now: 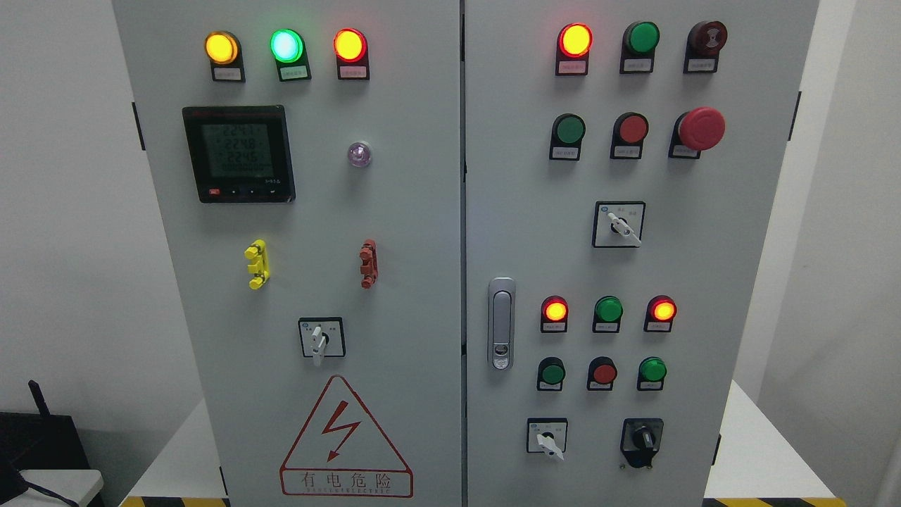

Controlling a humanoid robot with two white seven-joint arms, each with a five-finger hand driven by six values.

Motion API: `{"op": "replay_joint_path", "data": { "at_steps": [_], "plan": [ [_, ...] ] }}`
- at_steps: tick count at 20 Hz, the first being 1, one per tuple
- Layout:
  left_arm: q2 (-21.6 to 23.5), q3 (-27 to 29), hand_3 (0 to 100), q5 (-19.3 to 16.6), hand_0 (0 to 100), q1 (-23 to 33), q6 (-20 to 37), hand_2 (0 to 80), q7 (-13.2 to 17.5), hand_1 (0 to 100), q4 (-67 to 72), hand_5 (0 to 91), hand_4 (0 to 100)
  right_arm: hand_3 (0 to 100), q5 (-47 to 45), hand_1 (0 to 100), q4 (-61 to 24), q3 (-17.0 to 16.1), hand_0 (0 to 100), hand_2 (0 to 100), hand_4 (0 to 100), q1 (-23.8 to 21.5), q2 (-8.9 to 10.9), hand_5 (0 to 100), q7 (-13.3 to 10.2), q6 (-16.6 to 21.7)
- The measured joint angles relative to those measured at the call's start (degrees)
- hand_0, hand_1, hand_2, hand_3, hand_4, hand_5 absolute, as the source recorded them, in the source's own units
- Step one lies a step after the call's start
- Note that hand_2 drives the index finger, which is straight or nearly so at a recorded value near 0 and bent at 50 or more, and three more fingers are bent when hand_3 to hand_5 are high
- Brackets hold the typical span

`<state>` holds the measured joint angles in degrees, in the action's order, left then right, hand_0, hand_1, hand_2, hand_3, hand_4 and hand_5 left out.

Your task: Turn on light switch 1

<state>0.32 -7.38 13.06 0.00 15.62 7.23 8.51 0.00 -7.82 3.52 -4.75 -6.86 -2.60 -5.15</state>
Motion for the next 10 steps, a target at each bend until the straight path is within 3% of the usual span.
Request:
{"op": "replay_joint_path", "data": {
  "at_steps": [10],
  "plan": [
    [-0.2,9.6,0,-0.3,49,6.5,-0.3,0.0,2.5,0,-11.0,0.0,4,0,0.0,39,0.0,0.0,12,0,0,0.0,0.0,0,0.0,0.0]
  ]
}}
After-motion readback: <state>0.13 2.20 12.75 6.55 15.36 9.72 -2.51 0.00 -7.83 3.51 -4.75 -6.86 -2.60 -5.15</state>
